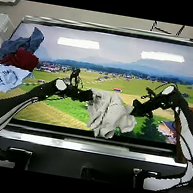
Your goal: Fold the clothes and pants, and hang the long-sleeved shirts on hangers.
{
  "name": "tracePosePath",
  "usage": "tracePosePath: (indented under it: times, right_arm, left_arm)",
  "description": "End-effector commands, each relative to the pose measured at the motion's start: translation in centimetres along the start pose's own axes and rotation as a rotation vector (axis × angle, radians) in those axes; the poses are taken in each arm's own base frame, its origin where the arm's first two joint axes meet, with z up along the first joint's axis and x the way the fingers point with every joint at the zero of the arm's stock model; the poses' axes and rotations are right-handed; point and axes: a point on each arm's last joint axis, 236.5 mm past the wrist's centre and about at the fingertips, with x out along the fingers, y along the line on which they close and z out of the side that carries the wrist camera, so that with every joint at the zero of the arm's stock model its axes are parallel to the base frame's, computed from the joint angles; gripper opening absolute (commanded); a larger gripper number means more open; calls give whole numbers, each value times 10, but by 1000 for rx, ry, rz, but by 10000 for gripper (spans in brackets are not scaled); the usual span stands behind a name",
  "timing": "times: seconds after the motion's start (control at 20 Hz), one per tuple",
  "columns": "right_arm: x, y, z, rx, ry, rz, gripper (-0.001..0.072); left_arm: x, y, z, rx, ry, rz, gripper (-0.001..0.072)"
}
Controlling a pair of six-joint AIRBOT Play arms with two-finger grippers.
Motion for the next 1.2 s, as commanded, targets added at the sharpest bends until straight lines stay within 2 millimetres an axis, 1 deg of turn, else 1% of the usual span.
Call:
tracePosePath:
  times: [0.0,0.05,0.1,0.15,0.2,0.25,0.3,0.35,0.4,0.45,0.5,0.6,0.7,0.75,0.8,0.85,0.9,0.95,1.0,1.05,1.1,1.15]
  right_arm:
    - [-38,24,27,-79,-120,16,49]
    - [-73,34,43,-109,-221,18,49]
    - [-121,46,60,-146,-363,21,49]
    - [-175,60,73,-181,-517,21,49]
    - [-239,76,78,-222,-697,18,50]
    - [-306,93,72,-264,-886,9,50]
    - [-365,107,58,-301,-1055,-13,50]
    - [-411,117,36,-330,-1191,-43,51]
    - [-448,126,8,-354,-1303,-78,51]
    - [-471,137,-21,-374,-1380,-96,51]
    - [-485,147,-45,-405,-1432,-107,51]
    - [-505,163,-88,-452,-1516,-113,51]
    - [-517,165,-115,-462,-1571,-156,51]
    - [-521,162,-122,-453,-1588,-184,51]
    - [-524,157,-126,-431,-1598,-203,51]
    - [-524,150,-128,-407,-1596,-224,52]
    - [-519,143,-127,-386,-1569,-247,52]
    - [-507,131,-123,-363,-1506,-279,52]
    - [-486,118,-117,-333,-1412,-299,52]
    - [-456,101,-110,-292,-1281,-312,51]
    - [-425,83,-101,-254,-1149,-319,51]
    - [-388,64,-91,-208,-1009,-316,51]
  left_arm:
    - [-46,-1,33,159,-109,59,21]
    - [-76,-4,54,222,-176,84,21]
    - [-113,-10,77,277,-255,106,21]
    - [-162,-20,104,325,-361,124,21]
    - [-214,-34,126,356,-479,129,21]
    - [-274,-51,144,373,-613,120,21]
    - [-335,-69,154,389,-742,109,22]
    - [-387,-83,154,401,-850,100,22]
    - [-436,-98,148,397,-954,82,22]
    - [-473,-110,137,392,-1039,58,22]
    - [-506,-125,122,410,-1119,36,22]
    - [-552,-149,94,454,-1237,-4,22]
    - [-582,-161,76,488,-1324,-17,22]
    - [-591,-163,71,501,-1352,-6,22]
    - [-596,-160,69,518,-1367,28,22]
    - [-597,-156,70,531,-1370,67,22]
    - [-595,-150,72,541,-1362,107,22]
    - [-589,-141,77,548,-1338,161,22]
    - [-579,-131,83,548,-1300,205,22]
    - [-565,-120,90,542,-1255,240,22]
    - [-546,-107,99,526,-1202,261,23]
    - [-521,-91,110,505,-1145,278,23]
